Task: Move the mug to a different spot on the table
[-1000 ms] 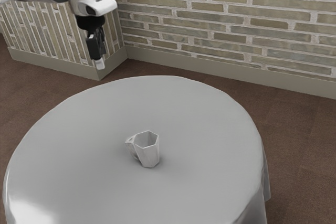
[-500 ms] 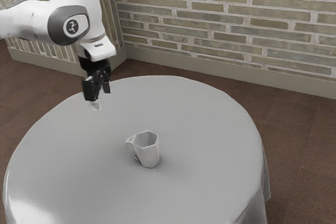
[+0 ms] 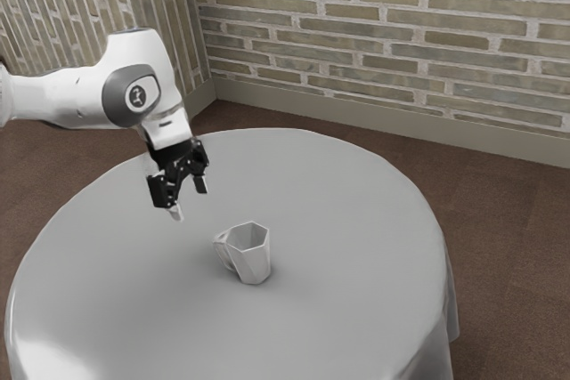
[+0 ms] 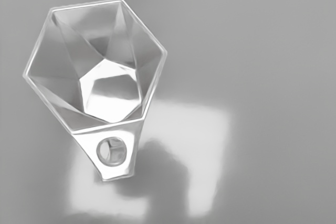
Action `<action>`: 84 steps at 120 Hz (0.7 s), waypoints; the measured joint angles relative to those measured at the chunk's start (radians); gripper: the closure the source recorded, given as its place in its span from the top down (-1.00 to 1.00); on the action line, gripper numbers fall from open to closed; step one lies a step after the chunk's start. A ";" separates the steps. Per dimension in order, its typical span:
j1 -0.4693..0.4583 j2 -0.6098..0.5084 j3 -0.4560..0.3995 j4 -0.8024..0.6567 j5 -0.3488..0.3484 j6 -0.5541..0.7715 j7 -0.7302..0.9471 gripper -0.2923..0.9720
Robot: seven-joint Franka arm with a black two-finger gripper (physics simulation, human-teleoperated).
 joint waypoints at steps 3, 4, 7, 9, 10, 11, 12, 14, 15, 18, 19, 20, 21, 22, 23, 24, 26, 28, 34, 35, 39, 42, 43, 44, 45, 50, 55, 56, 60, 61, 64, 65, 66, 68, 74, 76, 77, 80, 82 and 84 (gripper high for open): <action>0.000 0.007 0.000 -0.003 -0.009 0.012 0.013 0.54; 0.000 0.010 0.000 -0.003 -0.011 0.016 0.018 0.54; 0.000 0.020 0.000 -0.004 -0.018 0.027 0.030 0.54; -0.001 0.026 0.000 -0.005 -0.022 0.034 0.038 0.54; -0.001 0.029 0.000 -0.005 -0.023 0.038 0.042 0.54; -0.002 0.032 0.000 -0.005 -0.025 0.041 0.046 0.54; -0.002 0.035 0.000 -0.005 -0.027 0.044 0.050 0.54; -0.003 0.042 0.000 -0.006 -0.031 0.050 0.058 0.54; -0.004 0.045 0.000 -0.006 -0.033 0.053 0.062 0.54; -0.004 0.059 0.000 -0.006 -0.043 0.061 0.072 0.54; -0.003 0.063 0.000 -0.006 -0.047 0.064 0.076 0.54; -0.003 0.068 0.000 -0.007 -0.051 0.066 0.079 0.54; -0.002 0.072 0.000 -0.007 -0.054 0.069 0.083 0.54; -0.001 0.075 0.000 -0.009 -0.058 0.071 0.086 0.54; 0.000 0.078 0.000 -0.010 -0.062 0.073 0.089 0.54; 0.001 0.080 0.000 -0.012 -0.065 0.076 0.093 0.54; 0.002 0.084 0.000 -0.017 -0.071 0.081 0.099 0.54; 0.004 0.087 0.000 -0.021 -0.077 0.086 0.105 0.54; 0.006 0.092 0.000 -0.038 -0.090 0.104 0.123 0.54; 0.006 0.092 0.000 -0.042 -0.092 0.108 0.126 0.54; 0.006 0.095 0.000 -0.055 -0.101 0.121 0.136 0.54; 0.006 0.096 0.000 -0.066 -0.109 0.131 0.143 0.54; 0.006 0.097 0.000 -0.070 -0.111 0.135 0.145 0.54; 0.006 0.098 0.000 -0.074 -0.113 0.139 0.148 0.54; 0.006 0.099 0.000 -0.077 -0.116 0.143 0.150 0.54; 0.005 0.106 0.000 -0.086 -0.127 0.162 0.161 0.54; 0.004 0.113 0.001 -0.091 -0.139 0.178 0.171 0.54; 0.004 0.114 0.001 -0.091 -0.140 0.181 0.173 0.54; 0.004 0.119 0.001 -0.093 -0.147 0.193 0.180 0.54; 0.004 0.120 0.001 -0.093 -0.148 0.196 0.182 0.54; 0.004 0.124 0.001 -0.094 -0.152 0.206 0.187 0.54; 0.004 0.126 0.001 -0.094 -0.153 0.209 0.189 0.54; 0.005 0.128 0.001 -0.094 -0.154 0.213 0.191 0.54; 0.005 0.132 0.001 -0.094 -0.158 0.219 0.194 0.54; 0.004 0.143 0.001 -0.094 -0.178 0.237 0.203 0.54; 0.004 0.147 0.001 -0.095 -0.186 0.242 0.204 0.54; 0.004 0.148 0.001 -0.095 -0.190 0.245 0.205 0.54; 0.004 0.151 0.001 -0.095 -0.200 0.252 0.204 0.54; 0.003 0.153 0.000 -0.094 -0.206 0.256 0.203 0.54; 0.002 0.154 0.000 -0.094 -0.212 0.260 0.202 0.54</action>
